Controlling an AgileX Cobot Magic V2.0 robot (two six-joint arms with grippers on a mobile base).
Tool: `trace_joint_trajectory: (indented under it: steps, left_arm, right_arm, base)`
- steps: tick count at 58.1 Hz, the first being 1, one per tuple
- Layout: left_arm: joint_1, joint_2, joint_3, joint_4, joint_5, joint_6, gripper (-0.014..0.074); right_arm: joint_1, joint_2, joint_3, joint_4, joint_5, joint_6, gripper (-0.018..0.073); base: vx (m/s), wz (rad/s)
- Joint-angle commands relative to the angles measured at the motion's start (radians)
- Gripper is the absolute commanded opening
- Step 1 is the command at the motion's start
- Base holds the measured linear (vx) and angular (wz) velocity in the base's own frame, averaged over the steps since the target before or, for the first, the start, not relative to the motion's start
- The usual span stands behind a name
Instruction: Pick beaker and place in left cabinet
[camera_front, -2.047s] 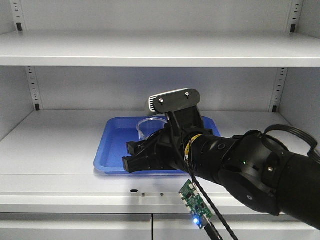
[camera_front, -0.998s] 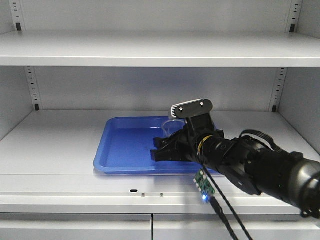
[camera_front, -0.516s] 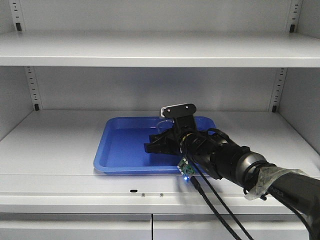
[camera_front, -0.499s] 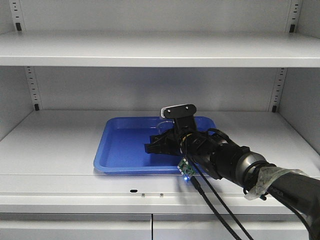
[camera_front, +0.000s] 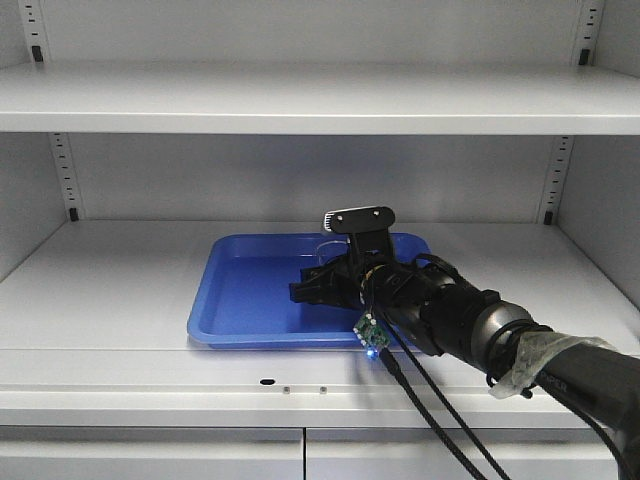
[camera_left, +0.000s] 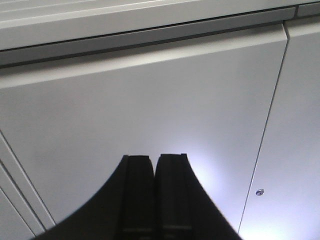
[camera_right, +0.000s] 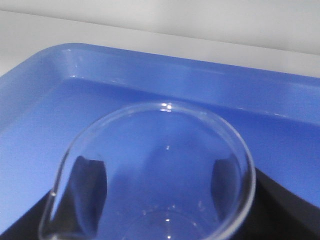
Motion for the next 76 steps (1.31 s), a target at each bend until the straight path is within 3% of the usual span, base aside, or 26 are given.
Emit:
trace_joint_trajectory:
  steps: [1, 12, 30, 53, 65, 76]
  left_arm:
    - [-0.006, -0.010, -0.019, -0.010, -0.082, -0.001, -0.0006]
    - [-0.006, -0.010, -0.019, -0.010, -0.082, -0.001, -0.0006]
    - [-0.006, -0.010, -0.019, -0.010, -0.082, -0.001, -0.0006]
    - [-0.006, -0.010, -0.019, -0.010, -0.082, -0.001, -0.0006]
    - [-0.006, -0.010, -0.019, -0.010, -0.082, -0.001, -0.0006]
    - [-0.006, -0.010, -0.019, -0.010, -0.082, -0.001, -0.0006]
  right_arm:
    - [-0.003, -0.073, -0.038, -0.005, -0.036, 0.001, 0.0588]
    - [0.009, -0.083, -0.038, -0.004, 0.067, 0.004, 0.0697]
    - [0.037, -0.111, -0.038, -0.007, 0.113, 0.004, 0.0678]
    - [0.047, -0.183, -0.038, 0.000, 0.350, 0.004, 0.0658]
    - [0.047, -0.232, -0.038, 0.106, 0.439, -0.004, 0.0640]
    - [0.047, -0.268, -0.038, 0.228, 0.509, -0.125, 0.0603]
  base:
    - [0.00, 0.00]
    - [0.00, 0.00]
    - [0.00, 0.00]
    - [0.00, 0.00]
    - [0.00, 0.00]
    - [0.00, 0.00]
